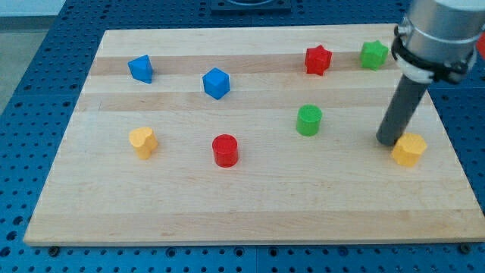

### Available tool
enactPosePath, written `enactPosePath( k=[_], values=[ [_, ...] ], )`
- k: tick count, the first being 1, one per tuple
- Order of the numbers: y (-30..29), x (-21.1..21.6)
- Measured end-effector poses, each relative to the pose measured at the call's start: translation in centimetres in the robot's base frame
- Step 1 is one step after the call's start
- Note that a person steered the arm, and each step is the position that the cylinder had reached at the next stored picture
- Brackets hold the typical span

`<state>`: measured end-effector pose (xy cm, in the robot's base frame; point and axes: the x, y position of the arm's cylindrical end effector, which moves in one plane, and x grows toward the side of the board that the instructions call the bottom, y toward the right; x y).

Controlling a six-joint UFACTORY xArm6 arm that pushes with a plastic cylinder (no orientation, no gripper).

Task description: Slide yellow hexagon at bottom side

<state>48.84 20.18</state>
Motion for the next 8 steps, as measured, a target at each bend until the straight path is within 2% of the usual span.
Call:
enactPosePath(
  k=[1, 3, 4, 6, 8],
  values=[
    [0.0, 2.0],
    [1.9, -3.0],
    [4.7, -1.0],
    [5.2, 4.0],
    [6.2, 6.6]
  ],
)
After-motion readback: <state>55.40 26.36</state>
